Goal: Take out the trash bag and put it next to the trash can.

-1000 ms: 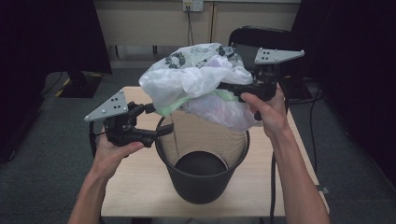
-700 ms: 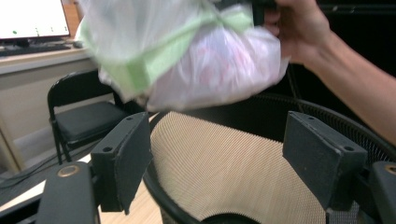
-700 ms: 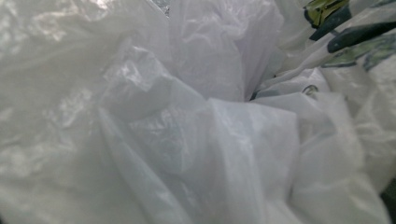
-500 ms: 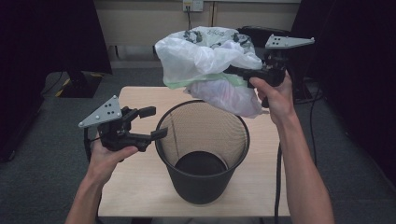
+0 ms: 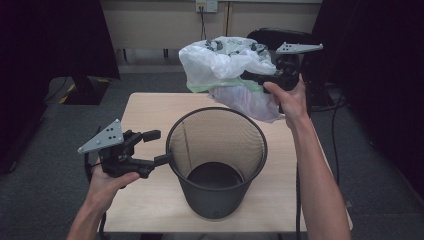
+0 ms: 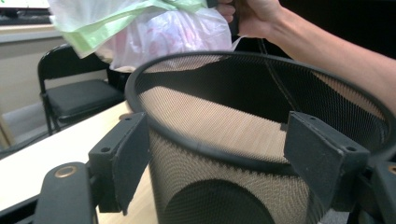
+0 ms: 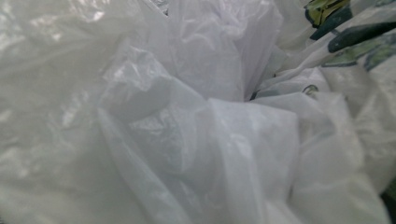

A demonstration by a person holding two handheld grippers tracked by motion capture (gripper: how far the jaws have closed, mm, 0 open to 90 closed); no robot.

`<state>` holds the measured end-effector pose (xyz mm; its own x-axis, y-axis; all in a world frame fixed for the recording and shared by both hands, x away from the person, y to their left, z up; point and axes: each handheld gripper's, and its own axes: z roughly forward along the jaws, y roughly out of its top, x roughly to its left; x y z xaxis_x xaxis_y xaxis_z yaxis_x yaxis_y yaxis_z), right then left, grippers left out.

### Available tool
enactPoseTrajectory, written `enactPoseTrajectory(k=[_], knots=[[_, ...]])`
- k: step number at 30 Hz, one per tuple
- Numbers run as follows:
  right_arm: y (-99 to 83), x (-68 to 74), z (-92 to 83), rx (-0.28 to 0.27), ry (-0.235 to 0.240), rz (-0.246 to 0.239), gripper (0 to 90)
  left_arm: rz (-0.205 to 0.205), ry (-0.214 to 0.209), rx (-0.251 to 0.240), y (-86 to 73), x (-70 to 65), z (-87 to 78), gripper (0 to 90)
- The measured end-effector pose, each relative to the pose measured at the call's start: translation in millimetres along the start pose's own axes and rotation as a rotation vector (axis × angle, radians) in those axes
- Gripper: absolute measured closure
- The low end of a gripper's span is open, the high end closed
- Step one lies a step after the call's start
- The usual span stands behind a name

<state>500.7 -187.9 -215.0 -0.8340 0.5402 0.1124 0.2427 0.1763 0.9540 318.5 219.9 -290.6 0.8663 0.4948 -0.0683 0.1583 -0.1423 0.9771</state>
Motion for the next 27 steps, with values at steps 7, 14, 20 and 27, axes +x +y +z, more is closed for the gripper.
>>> enactPoseTrajectory(k=[7,14,20,27], knots=[[-26.0,-14.0,3.4,0.045,-0.037,0.039,81.1,-0.05,0.01,-0.001,-21.0,6.6,-14.8,21.7],[-56.7,-21.5,6.2,0.079,-0.05,0.069,80.8,-0.063,0.081,0.087,-47.8,9.4,-17.6,21.4],[-88.5,-21.8,9.5,0.119,-0.05,0.097,80.6,-0.106,0.114,0.236,-91.8,13.4,-9.0,21.9],[-112.0,-23.1,19.2,0.152,-0.044,0.123,79.8,-0.136,0.084,0.345,-140.7,4.9,6.2,26.6]])
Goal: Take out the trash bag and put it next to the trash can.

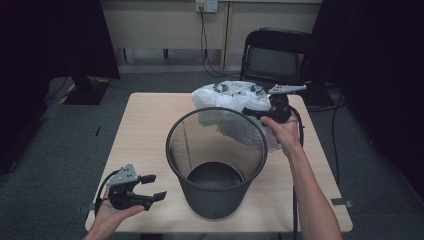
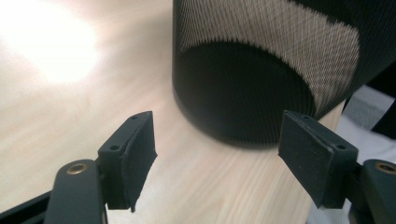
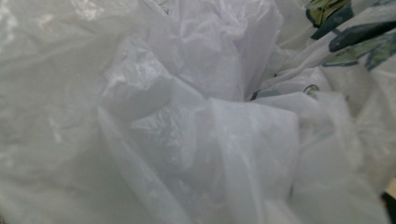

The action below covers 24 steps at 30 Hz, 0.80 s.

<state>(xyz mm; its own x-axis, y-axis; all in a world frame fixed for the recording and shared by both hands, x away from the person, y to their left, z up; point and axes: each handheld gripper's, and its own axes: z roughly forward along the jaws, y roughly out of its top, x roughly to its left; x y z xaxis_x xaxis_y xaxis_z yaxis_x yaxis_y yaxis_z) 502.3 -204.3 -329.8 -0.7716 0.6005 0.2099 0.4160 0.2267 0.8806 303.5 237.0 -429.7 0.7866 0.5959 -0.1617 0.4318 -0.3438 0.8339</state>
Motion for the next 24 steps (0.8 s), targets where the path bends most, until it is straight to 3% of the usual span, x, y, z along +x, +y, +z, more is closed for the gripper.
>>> enactPoseTrajectory(k=[6,10,13,18,24], knots=[[-3.6,7.0,20.7,0.02,0.027,-0.014,79.4,-0.025,-0.006,0.069,-19.5,-0.7,21.4,21.2],[-6.0,7.5,33.7,0.035,0.039,-0.01,79.5,-0.028,-0.041,0.108,-26.6,-3.3,30.7,19.8],[-10.2,6.5,42.9,0.05,0.04,-0.005,79.5,0.003,-0.019,0.133,-28.6,-2.5,32.6,19.8],[-19.6,3.8,58.5,0.08,0.045,0.002,79.5,-0.012,0.021,0.2,-36.8,4.7,40.3,19.8],[-30.8,-0.4,77.8,0.112,0.039,0.01,78.8,-0.023,0.035,0.232,-39.1,5.9,46.4,19.7]])
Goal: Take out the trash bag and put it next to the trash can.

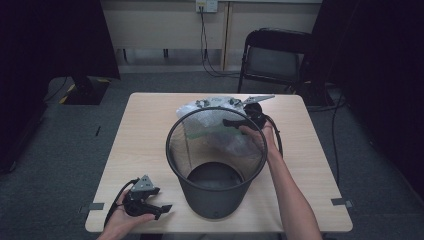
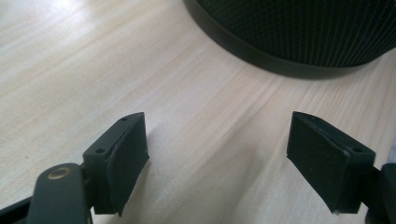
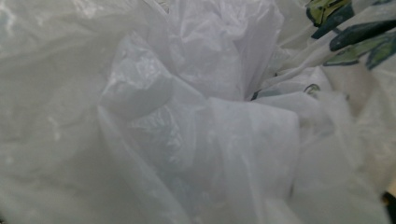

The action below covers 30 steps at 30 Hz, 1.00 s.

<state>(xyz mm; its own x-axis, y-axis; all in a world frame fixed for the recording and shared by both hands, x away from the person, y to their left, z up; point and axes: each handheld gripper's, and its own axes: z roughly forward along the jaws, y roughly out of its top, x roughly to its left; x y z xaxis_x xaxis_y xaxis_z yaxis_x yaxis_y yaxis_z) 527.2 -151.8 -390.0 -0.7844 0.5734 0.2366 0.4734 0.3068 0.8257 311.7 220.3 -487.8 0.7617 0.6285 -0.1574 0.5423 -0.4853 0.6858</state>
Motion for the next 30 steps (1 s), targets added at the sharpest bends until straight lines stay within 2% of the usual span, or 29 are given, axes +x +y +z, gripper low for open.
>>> enactPoseTrajectory(k=[4,5,9,11,14,17,25,26,27,29,30], knots=[[-3.7,-0.8,13.3,0.031,-0.005,0.006,74.5,-0.003,-0.013,0.012,-0.9,0.1,0.8,19.7],[-4.2,-0.8,16.2,0.032,-0.006,0.012,71.1,-0.004,-0.015,0.011,-1.2,0.6,0.6,19.6],[-2.6,1.5,26.0,0.048,0.006,0.028,50.9,0.016,-0.005,0.002,-2.0,-0.7,2.2,19.2],[-0.1,3.1,26.6,0.042,0.001,0.029,37.4,0.022,-0.006,0.003,-2.2,-1.4,2.5,18.2],[2.9,4.5,23.1,0.022,0.008,0.035,25.4,0.033,-0.001,0.006,-2.4,-1.8,2.4,17.1],[5.4,3.6,14.9,0.008,-0.012,0.047,15.7,0.035,-0.003,0.006,-2.5,-2.2,2.7,16.5],[8.3,-1.1,-17.0,-0.035,-0.036,0.065,16.8,0.05,0.002,0.004,-1.9,-3.1,4.7,15.4],[7.6,-1.2,-19.1,-0.032,-0.039,0.066,20.9,0.049,0.001,0.002,-1.9,-3.2,5.0,15.2],[5.8,-2.1,-22.3,-0.03,-0.033,0.046,33.8,0.057,0.007,0.005,-1.7,-2.7,4.6,15.2],[3.6,-2.7,-25.6,-0.021,-0.027,0.036,53.3,0.044,0.002,0.001,-1.6,-3.0,5.0,15.2],[3.0,-2.8,-26.5,-0.011,-0.019,0.03,65.9,0.043,0.002,0.0,-1.6,-3.1,5.1,15.2]])
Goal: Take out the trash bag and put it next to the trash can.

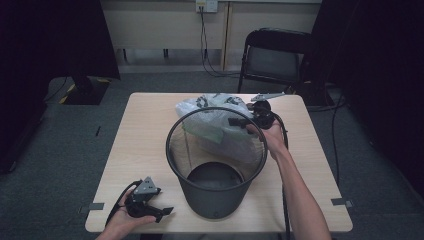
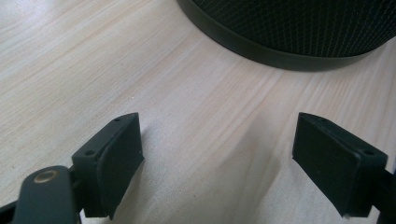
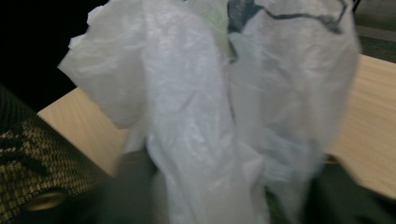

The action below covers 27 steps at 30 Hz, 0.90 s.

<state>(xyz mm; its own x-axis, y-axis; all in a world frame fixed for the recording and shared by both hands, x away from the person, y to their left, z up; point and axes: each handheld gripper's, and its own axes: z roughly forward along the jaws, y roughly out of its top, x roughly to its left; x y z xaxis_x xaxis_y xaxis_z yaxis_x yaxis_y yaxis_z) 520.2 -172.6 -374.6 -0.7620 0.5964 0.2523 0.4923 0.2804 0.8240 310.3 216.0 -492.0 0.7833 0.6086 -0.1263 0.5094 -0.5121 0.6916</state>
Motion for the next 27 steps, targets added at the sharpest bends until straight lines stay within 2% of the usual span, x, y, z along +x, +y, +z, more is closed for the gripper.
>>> enactPoseTrajectory(k=[2,5,8,10,12,13,14,16,19,21,27], knots=[[0.9,1.0,-0.4,0.007,0.012,-0.012,78.1,0.005,0.0,0.0,0.1,0.1,0.2,15.2],[9.3,5.9,2.8,-0.017,0.03,-0.024,85.9,0.004,-0.002,-0.003,0.2,0.3,0.7,15.2],[20.7,9.6,6.8,-0.088,0.082,-0.019,87.7,0.015,0.002,0.001,0.2,0.3,0.6,15.2],[27.1,10.2,9.6,-0.142,0.101,-0.022,87.6,0.015,0.002,0.001,0.1,0.3,0.6,15.2],[28.7,10.4,13.8,-0.135,0.099,-0.02,85.5,0.015,0.001,0.001,0.2,0.4,0.6,15.2],[28.3,10.7,17.1,-0.118,0.093,-0.022,77.4,0.014,0.003,-0.002,0.1,0.2,0.9,15.2],[26.4,11.7,23.5,-0.074,0.083,-0.021,63.4,0.015,0.005,-0.002,0.2,0.1,1.0,15.2],[22.2,13.6,30.0,-0.028,0.057,-0.025,42.6,0.018,0.008,0.003,0.3,-0.1,1.0,15.2],[16.8,13.2,29.4,-0.044,0.054,0.009,24.3,0.018,0.011,0.004,0.4,-0.4,1.0,15.2],[16.4,13.0,24.7,-0.051,0.046,0.023,19.2,0.018,0.01,0.005,0.5,-0.3,1.0,15.2],[19.9,13.7,-0.4,-0.095,0.054,0.029,16.2,0.018,0.011,0.004,0.8,-0.7,1.5,15.2]])
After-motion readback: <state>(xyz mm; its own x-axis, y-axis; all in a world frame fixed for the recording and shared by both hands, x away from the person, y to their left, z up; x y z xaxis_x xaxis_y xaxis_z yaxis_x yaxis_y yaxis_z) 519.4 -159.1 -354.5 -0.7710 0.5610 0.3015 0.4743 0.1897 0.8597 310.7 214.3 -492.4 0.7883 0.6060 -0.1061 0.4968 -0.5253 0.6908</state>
